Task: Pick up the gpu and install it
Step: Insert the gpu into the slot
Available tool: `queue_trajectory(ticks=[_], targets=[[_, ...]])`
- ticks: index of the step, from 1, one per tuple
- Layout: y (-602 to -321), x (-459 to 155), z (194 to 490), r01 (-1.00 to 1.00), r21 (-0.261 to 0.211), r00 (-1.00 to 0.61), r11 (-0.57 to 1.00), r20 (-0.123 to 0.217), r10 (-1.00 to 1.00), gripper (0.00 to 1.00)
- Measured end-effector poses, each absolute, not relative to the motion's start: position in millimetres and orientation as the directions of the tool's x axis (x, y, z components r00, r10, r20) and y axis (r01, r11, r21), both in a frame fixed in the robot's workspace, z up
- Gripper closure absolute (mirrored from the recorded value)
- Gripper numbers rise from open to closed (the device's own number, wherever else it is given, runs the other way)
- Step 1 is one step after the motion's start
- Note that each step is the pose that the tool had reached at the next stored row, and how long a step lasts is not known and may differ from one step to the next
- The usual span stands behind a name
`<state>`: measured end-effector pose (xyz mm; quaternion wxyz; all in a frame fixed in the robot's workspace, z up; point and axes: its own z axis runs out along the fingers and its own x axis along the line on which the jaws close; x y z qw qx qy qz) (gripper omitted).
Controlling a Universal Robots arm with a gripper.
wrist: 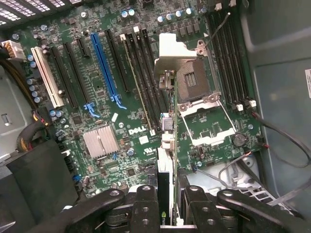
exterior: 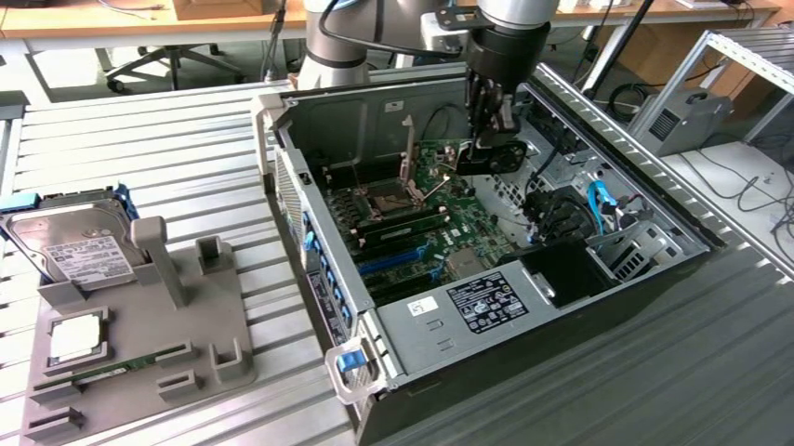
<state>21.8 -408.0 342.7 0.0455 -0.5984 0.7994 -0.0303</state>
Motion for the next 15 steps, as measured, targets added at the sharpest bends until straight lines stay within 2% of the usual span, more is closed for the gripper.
queue_trajectory(ticks=[15], targets=[[-408.1,21.8,342.7,-0.974,-0.103,-0.2,0.203,-0.036,-0.979,0.74]])
